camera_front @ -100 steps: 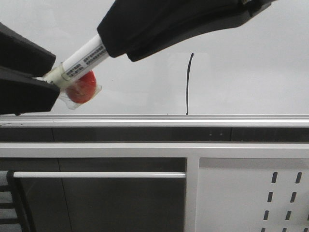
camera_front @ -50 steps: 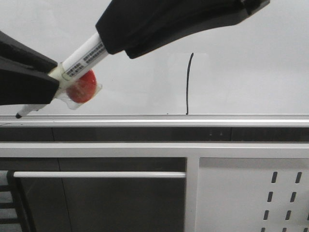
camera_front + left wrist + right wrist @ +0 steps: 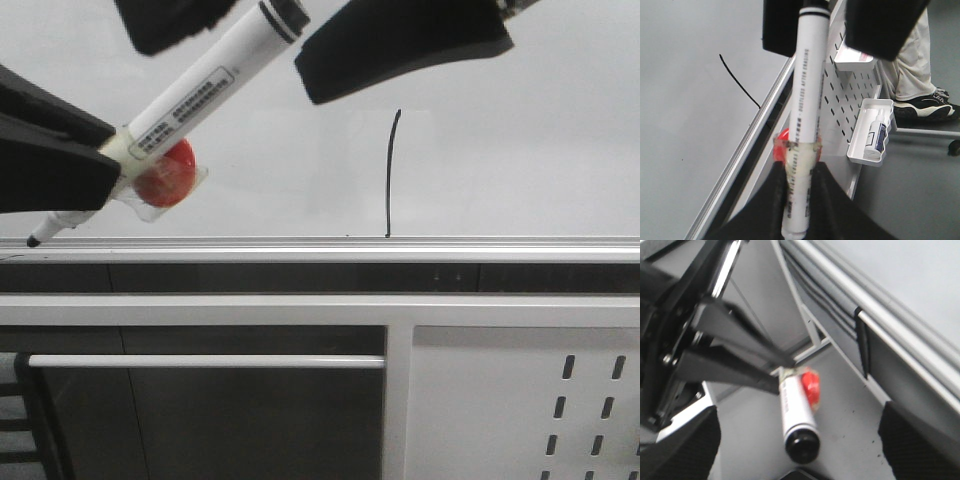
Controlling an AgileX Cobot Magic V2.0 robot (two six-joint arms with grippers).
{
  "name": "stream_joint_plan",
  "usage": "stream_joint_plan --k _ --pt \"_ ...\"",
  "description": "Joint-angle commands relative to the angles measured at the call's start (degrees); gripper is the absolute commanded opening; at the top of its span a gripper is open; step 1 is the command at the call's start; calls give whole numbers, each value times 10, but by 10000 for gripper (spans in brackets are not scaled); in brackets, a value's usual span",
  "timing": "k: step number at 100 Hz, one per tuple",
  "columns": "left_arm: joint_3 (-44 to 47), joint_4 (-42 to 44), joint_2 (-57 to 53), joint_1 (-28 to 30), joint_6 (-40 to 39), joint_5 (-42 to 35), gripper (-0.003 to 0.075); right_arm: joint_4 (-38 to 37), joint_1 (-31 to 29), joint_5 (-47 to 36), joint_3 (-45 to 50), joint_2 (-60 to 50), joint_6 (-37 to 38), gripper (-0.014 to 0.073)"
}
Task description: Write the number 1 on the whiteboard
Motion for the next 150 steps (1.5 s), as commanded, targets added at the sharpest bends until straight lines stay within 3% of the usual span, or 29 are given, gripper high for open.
stream_joint_plan --k 1,30,52,62,74,86,96,117,133,150 --pt "-21 -17 -4 -4 -41 19 -18 16 -1 -53 -20 -23 -1 596" --pt "-22 -46 -26 -4 -235 174 -18 -1 -42 -35 -17 -72 -1 533" --pt "-35 -45 -41 -4 -318 212 -18 -3 -60 -20 -12 -76 -1 533" --pt "-45 -7 -41 -4 -379 240 -18 -3 -61 -27 5 -76 -1 533" --pt "-47 116 -41 -4 -536 290 -18 -4 -61 -36 29 -76 -1 533" --pt "-47 116 -41 -4 -548 350 -18 -4 -61 -38 47 -76 -1 523" --pt "-48 116 -41 -4 -548 353 -18 -5 -61 -35 58 -76 -1 403" --pt "-48 116 -38 -11 -552 340 -18 -28 -61 -20 64 -76 -1 -71" --pt "-48 116 -29 -44 -552 350 -18 -63 -61 -2 64 -76 -1 -71" --pt "-48 116 -18 -78 -552 372 -18 -106 -61 84 64 -76 -1 -71"
